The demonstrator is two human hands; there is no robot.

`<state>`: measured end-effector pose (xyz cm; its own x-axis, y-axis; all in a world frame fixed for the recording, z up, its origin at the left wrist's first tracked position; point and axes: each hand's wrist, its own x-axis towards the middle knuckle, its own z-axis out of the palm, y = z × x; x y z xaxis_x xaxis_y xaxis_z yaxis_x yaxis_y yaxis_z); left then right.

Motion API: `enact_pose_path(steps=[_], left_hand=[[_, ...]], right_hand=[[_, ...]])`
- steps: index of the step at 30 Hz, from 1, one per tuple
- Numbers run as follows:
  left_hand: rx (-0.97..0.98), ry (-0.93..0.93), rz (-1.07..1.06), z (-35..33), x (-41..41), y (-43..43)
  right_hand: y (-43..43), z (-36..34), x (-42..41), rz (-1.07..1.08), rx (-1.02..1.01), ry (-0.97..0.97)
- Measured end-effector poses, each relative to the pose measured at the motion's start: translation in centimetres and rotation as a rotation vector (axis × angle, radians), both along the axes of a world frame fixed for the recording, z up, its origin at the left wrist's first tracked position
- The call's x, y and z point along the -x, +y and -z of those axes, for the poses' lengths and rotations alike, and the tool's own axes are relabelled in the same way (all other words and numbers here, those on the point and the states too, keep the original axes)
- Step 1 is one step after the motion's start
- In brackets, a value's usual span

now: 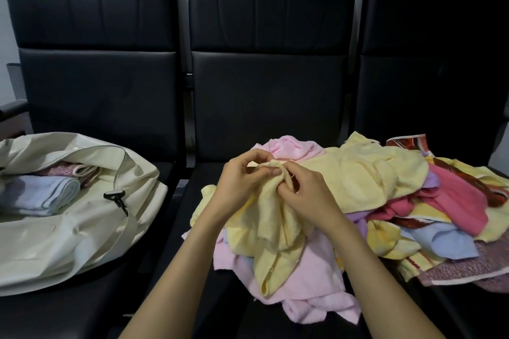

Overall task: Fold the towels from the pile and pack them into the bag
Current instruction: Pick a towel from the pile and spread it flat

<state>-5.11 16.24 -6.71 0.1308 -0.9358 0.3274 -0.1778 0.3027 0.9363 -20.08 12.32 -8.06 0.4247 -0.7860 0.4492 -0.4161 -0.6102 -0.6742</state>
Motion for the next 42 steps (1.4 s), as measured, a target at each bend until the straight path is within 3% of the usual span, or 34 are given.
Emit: enact_pose_path(steps=[5, 9, 14, 18, 22, 25, 30, 36, 38, 40, 42], left_hand=[[0.047, 0.018, -0.135, -1.8, -0.3, -0.8], [0.151, -0.008, -0.327, -5.7, -1.5, -2.3], [0.268, -0.049, -0.588, -9.8, -3.9, -3.8], [0.353, -0.028, -0.674, -12.3, -5.0, -3.4], [0.320, -0.101, -0.674, -11.8, -5.5, -2.9], [0.171, -0.112, -0.659, -9.5, -6.3, -2.9], [-0.039, -0.063, -0.682, -6.1, -7.5, -2.5], [-0.036, -0.007, -0.667, -6.8, -6.7, -1.4], [0.007, 0.028, -0.688, -8.0, -6.7, -0.9], [0.049, 0.055, -0.711, -9.2, -6.9, -0.2], [0.078, 0.032, -0.708, -10.2, -7.1, 0.5]], right_hand=[[-0.8, 0.0, -0.1, 0.318, -0.001, 0.373], [-1.0, -1.6, 1.2, 0.328, -0.139, 0.379], [-1.7, -4.8, 3.4, 0.360, -0.089, 0.484], [-4.0, -6.3, 6.0, 0.544, -0.070, 0.495], [-6.2, -5.9, 8.4, 0.610, -0.156, 0.557], [-6.2, -6.2, 9.4, 0.512, -0.322, 0.686], [-4.7, -8.2, 11.0, 0.212, -0.821, 0.286], [-4.1, -10.0, 10.5, 0.061, -0.954, -0.446], [-4.0, -10.4, 10.6, 0.017, -0.966, -0.601], [-3.7, -10.2, 10.7, 0.101, -0.834, -0.363], [-3.5, -9.8, 11.1, 0.289, -0.535, 0.200]])
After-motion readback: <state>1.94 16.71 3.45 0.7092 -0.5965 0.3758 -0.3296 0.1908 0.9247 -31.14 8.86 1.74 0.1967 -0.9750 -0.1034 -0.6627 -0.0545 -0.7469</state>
